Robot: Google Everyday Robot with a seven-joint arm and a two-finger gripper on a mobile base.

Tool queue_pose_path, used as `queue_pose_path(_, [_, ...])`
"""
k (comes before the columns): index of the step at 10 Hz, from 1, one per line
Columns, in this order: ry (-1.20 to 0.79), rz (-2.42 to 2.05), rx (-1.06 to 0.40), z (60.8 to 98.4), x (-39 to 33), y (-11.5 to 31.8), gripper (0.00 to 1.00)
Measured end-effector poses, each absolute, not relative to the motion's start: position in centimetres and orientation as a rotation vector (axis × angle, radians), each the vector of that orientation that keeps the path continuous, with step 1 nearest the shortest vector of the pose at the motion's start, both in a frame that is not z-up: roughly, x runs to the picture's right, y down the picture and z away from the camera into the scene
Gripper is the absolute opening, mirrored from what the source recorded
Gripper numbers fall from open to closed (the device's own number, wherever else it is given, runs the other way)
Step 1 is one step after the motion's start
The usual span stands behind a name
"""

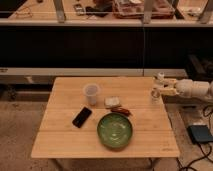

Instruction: Stand the bottle upright

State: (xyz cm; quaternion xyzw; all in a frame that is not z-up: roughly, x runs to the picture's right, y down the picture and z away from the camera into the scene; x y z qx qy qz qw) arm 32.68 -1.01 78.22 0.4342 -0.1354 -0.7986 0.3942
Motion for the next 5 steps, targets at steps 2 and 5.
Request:
queue_pose_path(2, [-0.279,-1.999,1.092,79.6,32.4,-3.1,0.0])
queue_pose_path(5, [-0.123,-1.911,1.151,80.7,30.5,-8.2,0.0])
